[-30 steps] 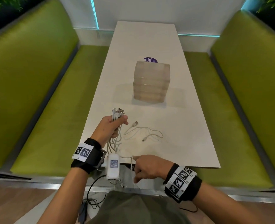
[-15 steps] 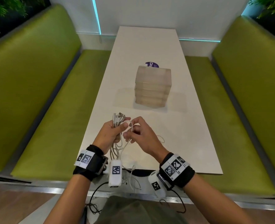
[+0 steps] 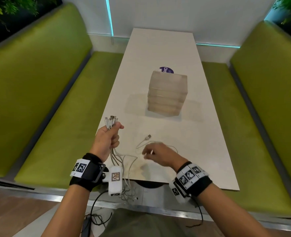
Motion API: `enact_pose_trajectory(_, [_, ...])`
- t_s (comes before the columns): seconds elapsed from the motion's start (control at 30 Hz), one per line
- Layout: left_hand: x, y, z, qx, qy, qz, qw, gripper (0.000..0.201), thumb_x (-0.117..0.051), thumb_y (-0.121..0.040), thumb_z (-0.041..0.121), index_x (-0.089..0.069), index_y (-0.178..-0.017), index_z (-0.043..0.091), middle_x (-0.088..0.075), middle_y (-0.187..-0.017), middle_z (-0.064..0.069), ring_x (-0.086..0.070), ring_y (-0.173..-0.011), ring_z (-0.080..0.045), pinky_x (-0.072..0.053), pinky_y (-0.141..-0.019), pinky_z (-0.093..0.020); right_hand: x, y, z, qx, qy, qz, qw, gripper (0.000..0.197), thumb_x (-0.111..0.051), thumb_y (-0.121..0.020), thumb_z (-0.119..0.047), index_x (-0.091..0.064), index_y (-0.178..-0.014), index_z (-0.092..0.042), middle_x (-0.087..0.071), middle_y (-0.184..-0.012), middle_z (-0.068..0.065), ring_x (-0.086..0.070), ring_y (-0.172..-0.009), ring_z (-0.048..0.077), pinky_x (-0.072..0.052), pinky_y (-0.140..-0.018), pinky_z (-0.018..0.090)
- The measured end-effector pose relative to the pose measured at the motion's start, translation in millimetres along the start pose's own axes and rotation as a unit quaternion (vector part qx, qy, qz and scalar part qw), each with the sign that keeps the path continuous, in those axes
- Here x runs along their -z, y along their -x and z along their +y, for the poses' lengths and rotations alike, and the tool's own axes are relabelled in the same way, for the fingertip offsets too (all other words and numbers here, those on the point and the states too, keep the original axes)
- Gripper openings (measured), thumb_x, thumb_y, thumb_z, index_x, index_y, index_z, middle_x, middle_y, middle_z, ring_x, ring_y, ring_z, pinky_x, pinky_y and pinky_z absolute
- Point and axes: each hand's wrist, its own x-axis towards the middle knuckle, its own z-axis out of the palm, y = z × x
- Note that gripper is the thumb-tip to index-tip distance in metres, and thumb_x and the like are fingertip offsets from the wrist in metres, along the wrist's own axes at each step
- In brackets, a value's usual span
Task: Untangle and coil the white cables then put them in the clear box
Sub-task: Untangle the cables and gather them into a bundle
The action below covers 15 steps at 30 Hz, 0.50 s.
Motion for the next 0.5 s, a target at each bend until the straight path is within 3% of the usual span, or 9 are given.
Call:
enact_pose_trajectory(0.1, [-8.9, 0.8, -3.7, 0.002, -0.007, -0.006, 1.000, 0.017, -0.052, -0.096, 0.015, -0.058, -0.082, 0.008, -0.024, -0.049, 0.010, -0.019, -0.040, -0.006, -0.018, -0.037, -0.018, -0.8, -35.8, 4.9, -0.019, 0.026, 0.110, 0.993, 0.025, -0.056, -0.092, -0.032, -0.067, -0.102, -0.012, -0.063, -0.102, 0.009, -0.057, -0.096, 0.026, -0.047, -0.082, 0.037])
enact_pose_trajectory(0.27, [-14.1, 1.6, -8.1, 0.006, 0.014, -0.013, 1.000, 0.012, -0.050, -0.095, 0.009, -0.056, -0.085, 0.008, -0.026, -0.050, 0.008, -0.021, -0.042, -0.008, -0.022, -0.039, -0.019, -20.5, -71.2, 5.2, -0.083, 0.197, 0.054, 0.975, 0.053, -0.054, -0.084, -0.061, -0.062, -0.101, -0.011, -0.067, -0.100, 0.012, -0.058, -0.096, 0.030, -0.041, -0.078, 0.036])
enact_pose_trajectory(0.37, [-11.7, -0.1, -6.9, 0.007, 0.034, -0.002, 0.999, 0.012, -0.049, -0.095, 0.008, -0.055, -0.085, 0.009, -0.027, -0.052, 0.007, -0.022, -0.044, -0.008, -0.022, -0.039, -0.019, -35.5, -72.0, 8.2, -0.087, 0.218, 0.054, 0.971, 0.039, -0.058, -0.087, -0.041, -0.055, -0.107, -0.007, -0.066, -0.103, 0.015, -0.060, -0.097, 0.033, -0.038, -0.074, 0.034])
enact_pose_trajectory(0.43, [-9.2, -2.2, -6.5, 0.014, 0.047, 0.008, 0.999, 0.014, -0.047, -0.096, 0.008, -0.055, -0.085, 0.009, -0.028, -0.053, 0.006, -0.023, -0.044, -0.008, -0.021, -0.040, -0.019, -41.1, -71.2, 10.0, -0.085, 0.226, 0.062, 0.969, 0.025, -0.049, -0.092, -0.020, -0.052, -0.110, -0.004, -0.065, -0.106, 0.018, -0.061, -0.097, 0.035, -0.036, -0.070, 0.033])
enact_pose_trajectory(0.5, [-8.5, -4.3, -7.5, 0.021, 0.056, 0.010, 0.998, 0.017, -0.045, -0.098, 0.010, -0.055, -0.084, 0.009, -0.029, -0.053, 0.006, -0.024, -0.044, -0.008, -0.023, -0.041, -0.019, -42.4, -67.2, 10.0, -0.089, 0.248, 0.059, 0.963, 0.023, -0.043, -0.091, -0.008, -0.051, -0.111, -0.001, -0.064, -0.108, 0.020, -0.061, -0.097, 0.035, -0.038, -0.071, 0.034])
